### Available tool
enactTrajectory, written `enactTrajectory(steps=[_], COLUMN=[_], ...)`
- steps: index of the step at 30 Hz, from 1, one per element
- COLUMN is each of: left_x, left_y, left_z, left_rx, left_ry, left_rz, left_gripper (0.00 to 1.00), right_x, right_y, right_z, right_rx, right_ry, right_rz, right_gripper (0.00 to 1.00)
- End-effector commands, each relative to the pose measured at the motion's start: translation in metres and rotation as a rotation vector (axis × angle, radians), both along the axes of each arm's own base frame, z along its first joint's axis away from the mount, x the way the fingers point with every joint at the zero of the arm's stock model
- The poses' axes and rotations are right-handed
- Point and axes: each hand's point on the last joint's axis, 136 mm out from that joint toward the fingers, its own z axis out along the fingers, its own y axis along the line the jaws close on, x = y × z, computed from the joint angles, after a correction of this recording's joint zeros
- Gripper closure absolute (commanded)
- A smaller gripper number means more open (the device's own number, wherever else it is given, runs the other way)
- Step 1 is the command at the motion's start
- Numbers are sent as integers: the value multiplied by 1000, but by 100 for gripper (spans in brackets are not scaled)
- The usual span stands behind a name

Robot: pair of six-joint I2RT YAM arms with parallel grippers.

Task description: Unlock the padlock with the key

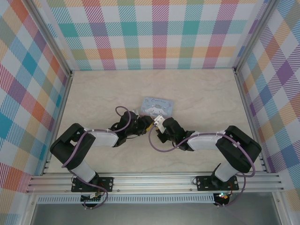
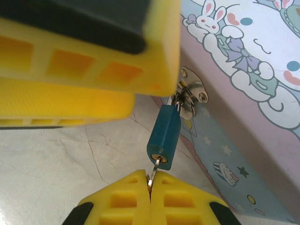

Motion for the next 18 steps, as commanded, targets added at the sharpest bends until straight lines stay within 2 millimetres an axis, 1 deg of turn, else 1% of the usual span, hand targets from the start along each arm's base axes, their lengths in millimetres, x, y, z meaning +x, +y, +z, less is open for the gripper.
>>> enactTrajectory(steps=[1,4,10,18], left_x=[-1,-2,-3,-1], left_y=[-16,-18,-27,-28], left_z=[6,1,-8,-12], left_rx=[-26,-25,-16,-9], left_ry=[-10,1,16,18], left_rz=[-36,-37,-59,-55], left_gripper=[63,64,69,85], right_x=[-3,-3,-2,-2], right_y=[-6,-6,-5,-4], right_z=[-12,-11,-10,-10], right_rx=[-40,-38,-35,-28], right_ry=[8,9,7,18], right_rz=[-6,-5,-6,-12], right_gripper=[100,100,100,100])
